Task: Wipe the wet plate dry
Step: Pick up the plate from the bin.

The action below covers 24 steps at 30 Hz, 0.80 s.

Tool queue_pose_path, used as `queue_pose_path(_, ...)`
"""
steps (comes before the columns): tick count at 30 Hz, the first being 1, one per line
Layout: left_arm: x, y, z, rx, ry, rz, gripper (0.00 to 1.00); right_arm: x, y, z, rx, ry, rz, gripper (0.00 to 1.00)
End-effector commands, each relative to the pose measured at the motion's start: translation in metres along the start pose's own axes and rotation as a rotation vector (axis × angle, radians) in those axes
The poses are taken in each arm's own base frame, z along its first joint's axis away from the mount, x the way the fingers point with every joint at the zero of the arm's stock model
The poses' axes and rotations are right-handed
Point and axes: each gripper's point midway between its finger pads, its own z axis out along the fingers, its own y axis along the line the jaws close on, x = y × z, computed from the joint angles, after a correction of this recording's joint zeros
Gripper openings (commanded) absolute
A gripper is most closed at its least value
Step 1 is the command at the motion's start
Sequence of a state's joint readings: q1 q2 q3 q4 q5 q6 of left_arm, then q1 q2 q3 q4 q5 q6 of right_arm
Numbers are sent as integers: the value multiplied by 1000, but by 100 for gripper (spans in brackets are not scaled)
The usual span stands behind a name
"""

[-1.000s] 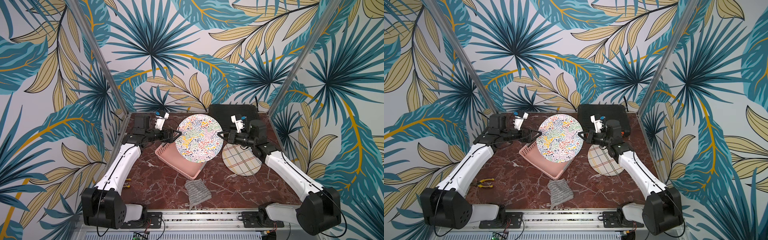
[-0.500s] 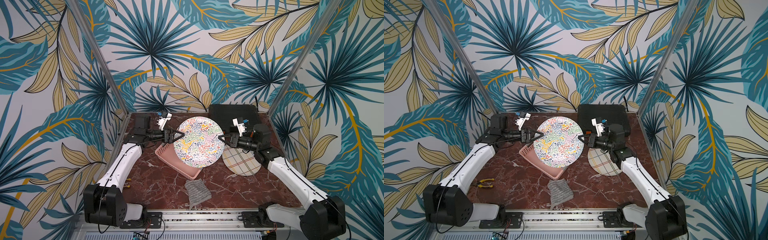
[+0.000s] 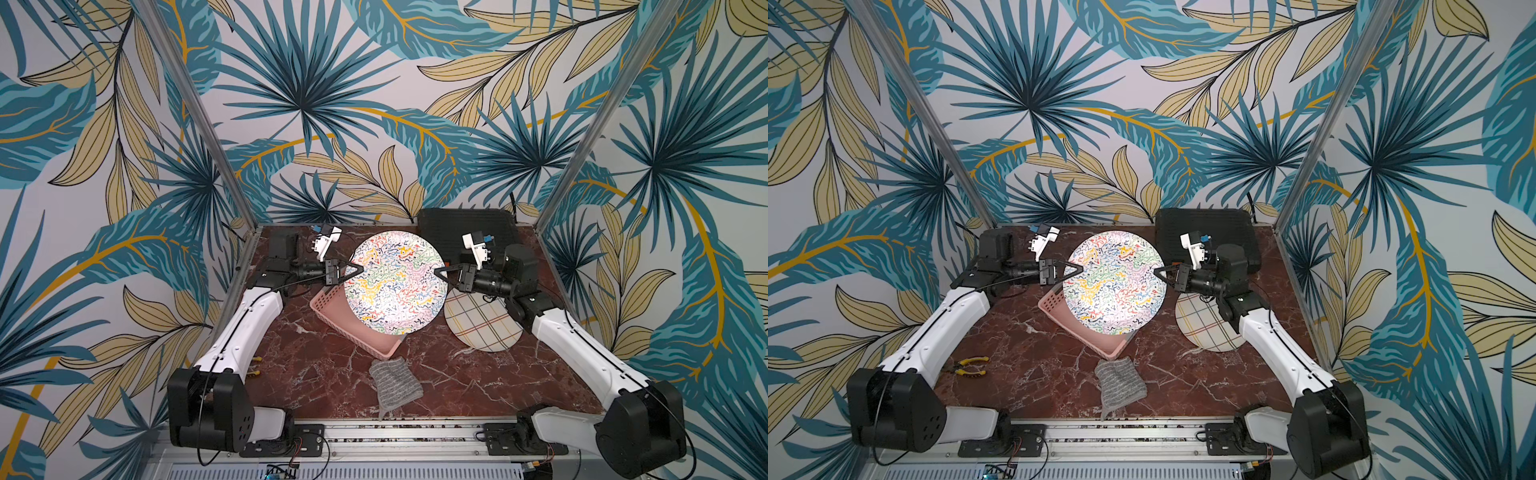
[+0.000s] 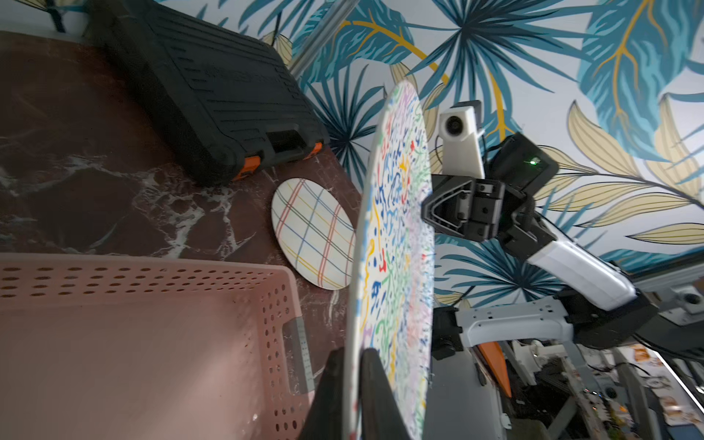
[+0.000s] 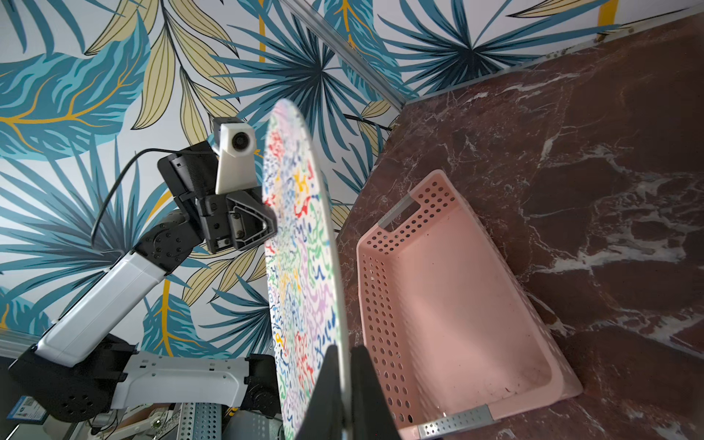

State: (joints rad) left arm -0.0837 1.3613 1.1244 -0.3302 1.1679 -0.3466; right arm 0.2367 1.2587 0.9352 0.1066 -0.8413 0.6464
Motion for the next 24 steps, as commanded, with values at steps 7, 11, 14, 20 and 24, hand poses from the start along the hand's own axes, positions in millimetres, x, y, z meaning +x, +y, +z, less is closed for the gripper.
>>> queue_pose_path(7, -13, -12, -11, -46, -70, 119, 0, 44, -46, -34, 424, 65, 75, 53)
queue_pose_path(11, -27, -2, -23, -88, -136, 101, 0, 85, -48, -43, 546, 98, 44, 56)
queue_pose_path(14, -33, 8, -30, -124, -170, 83, 0, 127, -36, -27, 544, 177, -17, 59)
queue_pose_path(20, -36, 23, -34, -170, -189, 62, 0, 210, -16, 18, 616, 391, -318, 69)
queue_pose_path(24, -36, 28, -35, -188, -191, 64, 0, 259, -16, 55, 673, 545, -471, 69)
